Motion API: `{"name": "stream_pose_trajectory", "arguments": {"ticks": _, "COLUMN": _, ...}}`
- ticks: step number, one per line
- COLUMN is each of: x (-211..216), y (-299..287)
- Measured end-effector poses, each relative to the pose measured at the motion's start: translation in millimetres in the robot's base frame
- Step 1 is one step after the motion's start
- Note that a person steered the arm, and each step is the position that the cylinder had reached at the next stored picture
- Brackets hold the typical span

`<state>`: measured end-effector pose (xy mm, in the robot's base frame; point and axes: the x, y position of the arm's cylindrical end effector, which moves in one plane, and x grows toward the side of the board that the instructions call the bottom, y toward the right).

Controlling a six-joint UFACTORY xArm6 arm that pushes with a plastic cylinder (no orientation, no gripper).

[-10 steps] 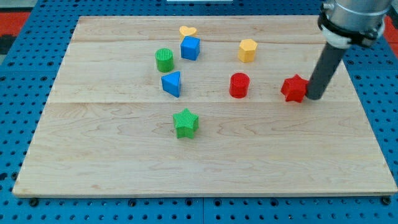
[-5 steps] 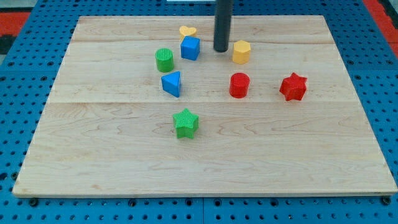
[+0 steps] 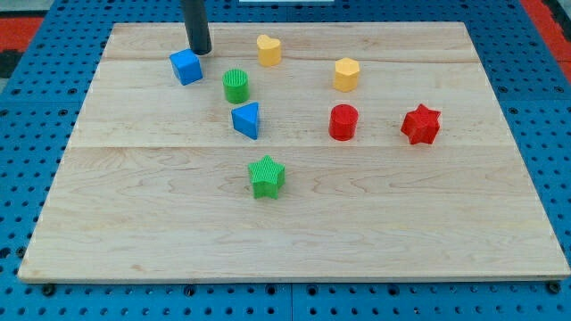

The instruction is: Move the blue cube to the left side of the blue triangle

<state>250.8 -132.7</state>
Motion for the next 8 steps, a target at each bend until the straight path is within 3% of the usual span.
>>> {"name": "stream_pose_trajectory", "arguments": {"ticks": 1, "x": 33.8, "y": -7.2}}
{"name": "stream_pose_trajectory", "arguments": {"ticks": 4, "x": 36.5, "y": 7.3}}
{"name": "stream_pose_trajectory", "arguments": {"ticks": 6, "x": 77.6, "y": 7.3}}
{"name": "stream_pose_trajectory", "arguments": {"ticks": 8, "x": 41.1, "y": -18.3}}
